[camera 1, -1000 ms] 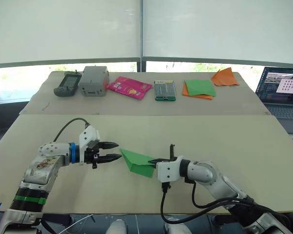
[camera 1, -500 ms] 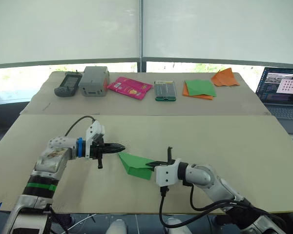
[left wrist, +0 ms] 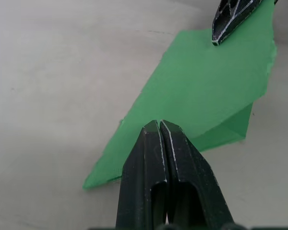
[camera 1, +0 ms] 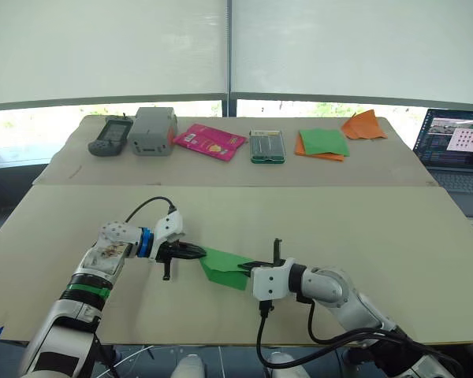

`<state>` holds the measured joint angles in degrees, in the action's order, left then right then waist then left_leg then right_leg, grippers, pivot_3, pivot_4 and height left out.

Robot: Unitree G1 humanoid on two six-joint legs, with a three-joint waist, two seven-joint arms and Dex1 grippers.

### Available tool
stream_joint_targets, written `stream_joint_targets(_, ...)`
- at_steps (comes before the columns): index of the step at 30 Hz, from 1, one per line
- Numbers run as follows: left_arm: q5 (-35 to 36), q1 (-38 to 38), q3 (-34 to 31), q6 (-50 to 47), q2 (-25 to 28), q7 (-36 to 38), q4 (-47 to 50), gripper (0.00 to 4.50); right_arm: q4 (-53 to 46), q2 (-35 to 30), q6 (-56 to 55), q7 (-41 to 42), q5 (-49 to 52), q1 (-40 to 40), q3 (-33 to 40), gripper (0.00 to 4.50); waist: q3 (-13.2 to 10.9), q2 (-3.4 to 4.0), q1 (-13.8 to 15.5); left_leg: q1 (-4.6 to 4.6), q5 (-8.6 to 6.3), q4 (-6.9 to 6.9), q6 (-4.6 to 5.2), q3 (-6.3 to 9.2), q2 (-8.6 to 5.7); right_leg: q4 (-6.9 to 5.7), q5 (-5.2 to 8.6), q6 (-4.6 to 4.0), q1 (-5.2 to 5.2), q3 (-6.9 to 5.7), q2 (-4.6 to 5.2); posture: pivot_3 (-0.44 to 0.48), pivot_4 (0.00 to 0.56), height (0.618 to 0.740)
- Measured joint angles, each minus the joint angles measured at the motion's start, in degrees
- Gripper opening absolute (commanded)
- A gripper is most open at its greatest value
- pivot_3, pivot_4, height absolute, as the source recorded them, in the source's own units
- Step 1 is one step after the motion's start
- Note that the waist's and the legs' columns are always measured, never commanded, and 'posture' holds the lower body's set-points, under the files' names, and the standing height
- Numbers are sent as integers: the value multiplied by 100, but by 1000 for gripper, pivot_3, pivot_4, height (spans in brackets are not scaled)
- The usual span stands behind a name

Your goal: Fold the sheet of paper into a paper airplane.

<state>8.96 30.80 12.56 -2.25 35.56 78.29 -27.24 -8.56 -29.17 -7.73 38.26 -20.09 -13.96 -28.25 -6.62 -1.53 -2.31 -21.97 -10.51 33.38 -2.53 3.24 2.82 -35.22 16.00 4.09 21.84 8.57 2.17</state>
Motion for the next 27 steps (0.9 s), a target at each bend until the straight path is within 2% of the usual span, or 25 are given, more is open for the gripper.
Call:
stream_joint_targets(9,-320,37,90,598,-78,-9,-200,62,-2,4,5,49,-10,77,6,0,3,5,6,5,0,2,0,1,0,0,-3,7,-9,0,0,0,150,740)
stream_joint_targets(14,-444,62,121,841,-72,-63,-255,0,-52,47,10,29,-14,126,16,1600,10,15,1,18,0,2,0,0,0,1,1,2,-22,0,0,0,150,740)
stream_joint_targets(27,-450,-78,113,727,-3,-143,-50,0,-713,104,213,1,-93,648,220,1600,11,15,-15,47,-1,-1,0,1,0,3,17,-17,-49,0,0,0,150,740)
